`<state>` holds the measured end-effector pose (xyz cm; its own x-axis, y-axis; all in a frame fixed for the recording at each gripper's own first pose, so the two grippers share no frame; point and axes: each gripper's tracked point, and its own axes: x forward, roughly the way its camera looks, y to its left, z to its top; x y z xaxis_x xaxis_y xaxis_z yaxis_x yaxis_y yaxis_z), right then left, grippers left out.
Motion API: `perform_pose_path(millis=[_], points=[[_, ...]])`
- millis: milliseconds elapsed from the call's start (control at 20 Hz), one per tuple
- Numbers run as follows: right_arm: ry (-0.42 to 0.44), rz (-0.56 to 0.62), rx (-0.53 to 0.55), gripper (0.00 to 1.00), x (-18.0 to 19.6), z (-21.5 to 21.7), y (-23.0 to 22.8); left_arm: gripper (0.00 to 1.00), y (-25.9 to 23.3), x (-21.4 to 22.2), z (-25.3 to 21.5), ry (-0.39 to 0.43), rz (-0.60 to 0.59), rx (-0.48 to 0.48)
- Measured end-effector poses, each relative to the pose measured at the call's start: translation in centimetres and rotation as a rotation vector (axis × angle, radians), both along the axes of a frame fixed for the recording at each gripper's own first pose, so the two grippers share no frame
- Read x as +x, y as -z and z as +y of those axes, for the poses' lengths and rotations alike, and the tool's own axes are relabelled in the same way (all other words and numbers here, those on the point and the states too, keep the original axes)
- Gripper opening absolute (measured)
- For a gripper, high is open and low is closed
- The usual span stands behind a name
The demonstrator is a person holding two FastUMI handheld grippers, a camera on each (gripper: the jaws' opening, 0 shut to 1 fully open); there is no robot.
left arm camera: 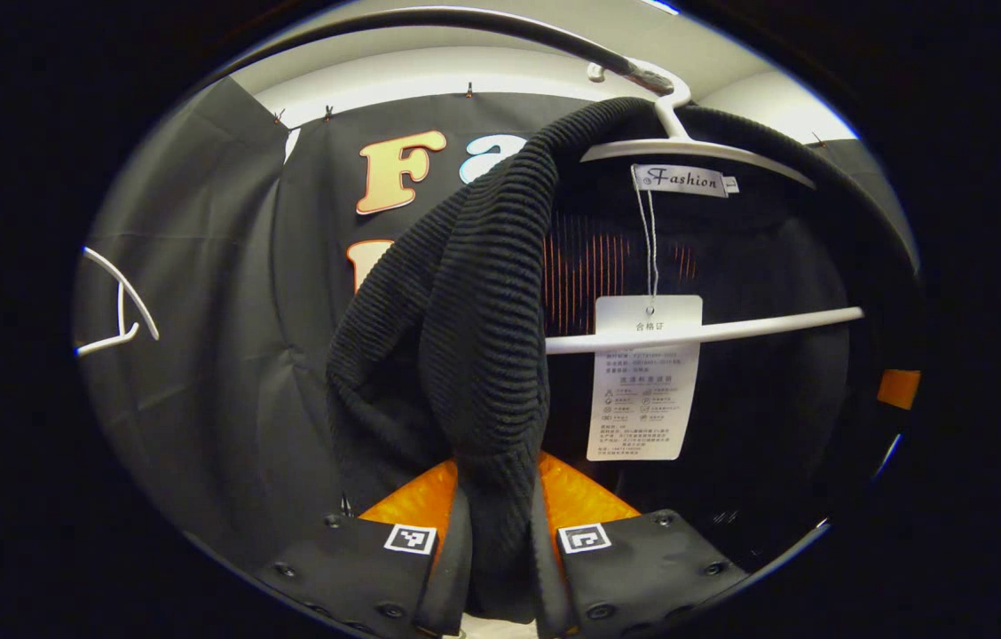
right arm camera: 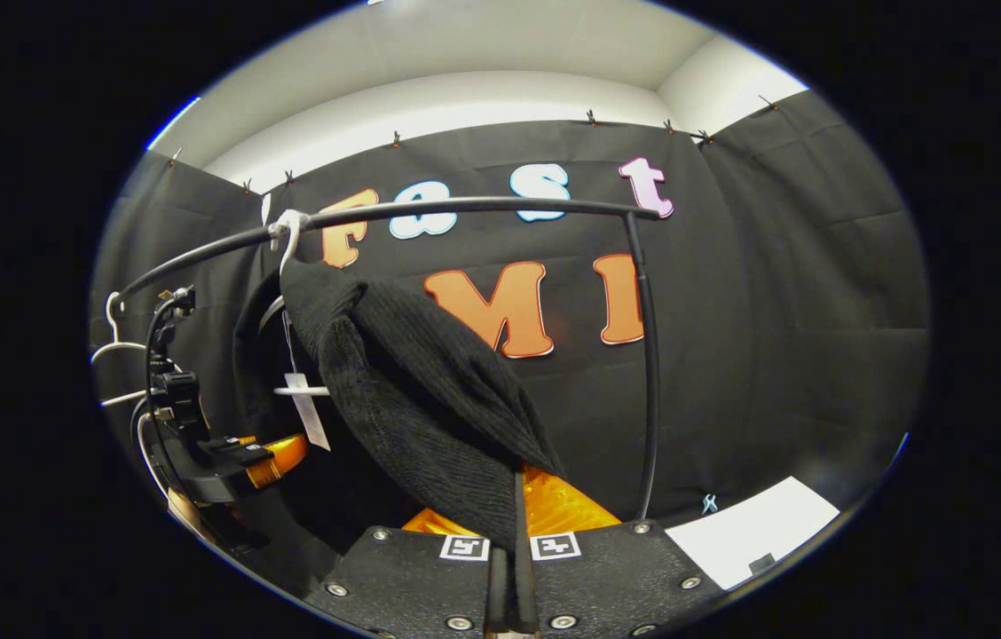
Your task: Grasp the clothes on the hanger with both hands and then place them into the laundry hamper below.
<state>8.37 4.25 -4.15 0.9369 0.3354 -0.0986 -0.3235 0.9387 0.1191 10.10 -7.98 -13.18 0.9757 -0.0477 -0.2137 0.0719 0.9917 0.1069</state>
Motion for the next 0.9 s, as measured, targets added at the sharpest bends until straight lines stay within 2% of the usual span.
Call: perform_pose_path(millis=[50, 100, 150, 200, 350, 600, 900], points=[[-0.001, -0.010, 0.003, 0.03, 0.1, -0.4, -0.6, 0.22, -0.1, 0.1, 0.2, -0.003, 0.001, 0.002], [-0.003, -0.022, 0.006, 0.03, 0.1, -0.7, -1.1, 0.17, 0.0, -0.1, 0.9, -0.040, -0.001, 0.012], [-0.009, -0.031, 0.011, 0.03, 0.0, -1.0, -1.7, 0.11, -0.1, -0.3, 0.5, -0.028, 0.007, 0.010], [-0.013, -0.038, 0.012, 0.03, 0.0, -1.1, -2.2, 0.10, -0.1, -0.6, -0.2, -0.013, 0.009, 0.005], [-0.012, -0.063, 0.001, 0.02, 0.6, -2.3, -3.2, 0.10, -0.5, -1.3, -0.2, 0.017, 0.017, 0.013], [-0.021, -0.081, 0.010, 0.01, 1.7, -4.1, -4.7, 0.08, -2.9, -2.5, 0.4, 0.021, -0.005, 0.016], [-0.007, -0.113, 0.071, 0.01, 3.6, -7.4, -7.0, 0.10, -6.6, -2.6, 1.6, 0.039, -0.046, -0.002]])
